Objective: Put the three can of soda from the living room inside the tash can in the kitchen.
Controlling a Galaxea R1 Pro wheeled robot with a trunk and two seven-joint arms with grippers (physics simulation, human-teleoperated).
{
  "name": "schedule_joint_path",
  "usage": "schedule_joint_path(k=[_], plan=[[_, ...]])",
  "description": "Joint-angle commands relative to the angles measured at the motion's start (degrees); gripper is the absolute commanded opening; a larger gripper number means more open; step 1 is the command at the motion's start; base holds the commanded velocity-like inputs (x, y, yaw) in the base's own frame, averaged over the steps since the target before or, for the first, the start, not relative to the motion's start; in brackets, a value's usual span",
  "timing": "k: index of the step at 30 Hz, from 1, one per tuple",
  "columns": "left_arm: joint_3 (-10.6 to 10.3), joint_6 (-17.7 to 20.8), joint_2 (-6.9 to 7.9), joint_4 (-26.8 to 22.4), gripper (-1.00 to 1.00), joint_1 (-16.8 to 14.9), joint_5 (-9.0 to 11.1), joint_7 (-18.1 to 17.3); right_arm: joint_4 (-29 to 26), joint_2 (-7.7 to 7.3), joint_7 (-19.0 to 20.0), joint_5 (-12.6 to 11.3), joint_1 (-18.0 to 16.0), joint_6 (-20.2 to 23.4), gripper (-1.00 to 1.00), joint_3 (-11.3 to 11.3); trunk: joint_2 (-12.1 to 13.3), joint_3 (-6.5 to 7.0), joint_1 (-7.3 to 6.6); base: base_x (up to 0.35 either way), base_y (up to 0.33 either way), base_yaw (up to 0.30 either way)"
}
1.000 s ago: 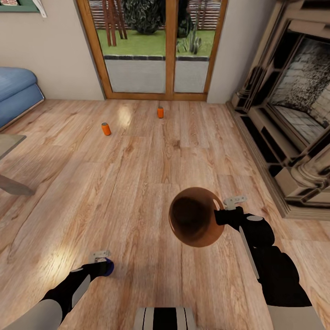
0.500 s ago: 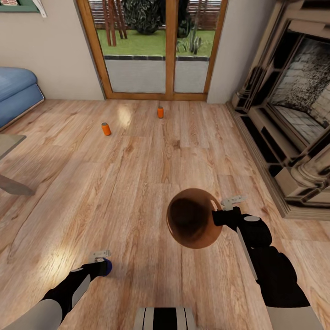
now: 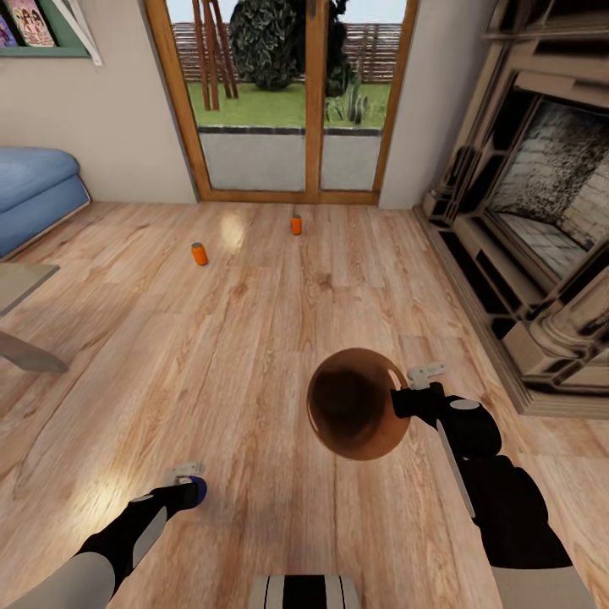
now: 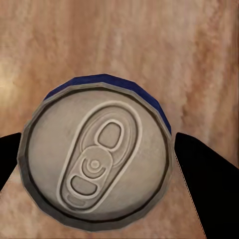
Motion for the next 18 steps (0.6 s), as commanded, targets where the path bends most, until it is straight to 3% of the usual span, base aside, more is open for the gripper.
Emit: schedule_joint_path(k=[1,18], plan=[[0.0,0.0,0.00,0.0,-1.00,0.0,0.0,0.0,0.0,0.00,0.0,-0.7,0.0,0.1,-1.00,0.0,0.0,0.23,-0.03,0.000,0.000,0.000],[0.0,0.0,0.07,-0.6,-1.00,0.0,0.1,0.0,0.1,0.00,0.0,-0.9,0.3,-0.2,-1.00,0.0,0.2,4.00,-0.46,0.000,0.000,0.000]])
